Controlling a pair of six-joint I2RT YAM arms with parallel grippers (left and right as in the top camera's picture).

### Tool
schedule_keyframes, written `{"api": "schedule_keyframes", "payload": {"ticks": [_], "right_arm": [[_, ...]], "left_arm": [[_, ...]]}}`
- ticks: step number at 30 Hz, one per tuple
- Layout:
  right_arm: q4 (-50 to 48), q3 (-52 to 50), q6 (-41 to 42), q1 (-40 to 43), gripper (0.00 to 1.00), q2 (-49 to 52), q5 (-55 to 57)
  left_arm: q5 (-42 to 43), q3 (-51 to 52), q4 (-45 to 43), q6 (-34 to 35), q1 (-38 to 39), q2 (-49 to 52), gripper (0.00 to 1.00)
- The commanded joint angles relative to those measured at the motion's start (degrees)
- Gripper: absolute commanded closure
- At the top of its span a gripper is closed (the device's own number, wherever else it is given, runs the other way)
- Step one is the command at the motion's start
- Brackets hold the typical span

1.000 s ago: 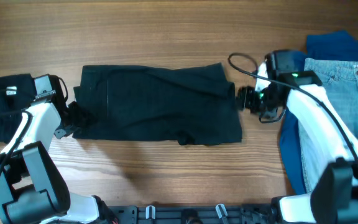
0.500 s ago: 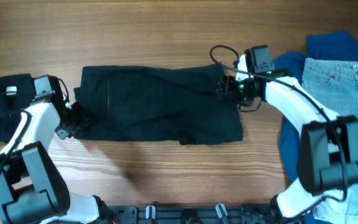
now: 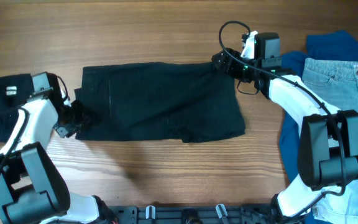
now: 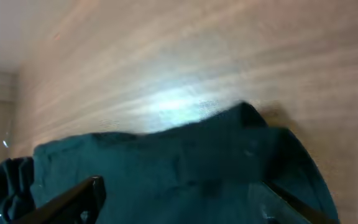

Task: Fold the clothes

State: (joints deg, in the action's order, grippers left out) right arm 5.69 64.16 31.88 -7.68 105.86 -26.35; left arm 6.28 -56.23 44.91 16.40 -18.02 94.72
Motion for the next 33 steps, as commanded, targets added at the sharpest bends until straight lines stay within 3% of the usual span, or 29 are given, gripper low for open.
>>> {"api": "schedule_keyframes", "payload": {"ticks": [1,5,7,9,10,14,17,21,27,33], "right_arm": [[5.5,0.8,-3.9,1.1,0.25,-0.1,-0.5],[17.3,0.8,-11.4,1.5,0.35,-4.6,-4.2],[23.1,0.8,-13.6,1.3,0.41,-7.5,-5.4],[29.4,0.8,-13.7,0.8,0.64,-9.8,-5.4],[32.2,0.8,-13.8,0.2,0.69,-10.1,-5.4],[37.2,-0.9,-13.4,-2.7,0.81,-9.2,-1.2],[38.8,-2.0,-5.7,-3.6,0.92,-7.5,5.6],[40.4,-2.0,-2.0,-3.5,0.91,-7.3,11.3],[40.0,-2.0,-7.8,-3.6,0.81,-7.3,8.0],[40.0,-2.0,-8.2,-3.6,0.77,-7.3,6.9]], "left_arm": [[3.2,-8.8,4.3,-4.4,-0.3,-1.8,0.44],[2.8,-16.0,4.9,-6.0,-0.3,-2.5,0.29],[2.9,-16.4,2.4,-7.2,-0.3,-2.5,0.28],[3.6,-16.4,0.1,-9.7,-0.3,-2.0,0.29],[4.2,-16.4,-0.8,-12.0,-0.3,-1.6,0.29],[4.7,-16.4,-2.6,-17.5,-0.3,0.8,0.30],[5.7,-16.4,-3.8,-19.9,-0.3,3.7,0.31],[5.7,-16.4,-5.8,-20.7,-0.3,4.0,0.32],[8.1,-16.4,-4.2,-20.7,-0.3,5.6,0.38],[10.9,-16.4,-4.6,-20.7,-0.3,5.7,0.38]]}}
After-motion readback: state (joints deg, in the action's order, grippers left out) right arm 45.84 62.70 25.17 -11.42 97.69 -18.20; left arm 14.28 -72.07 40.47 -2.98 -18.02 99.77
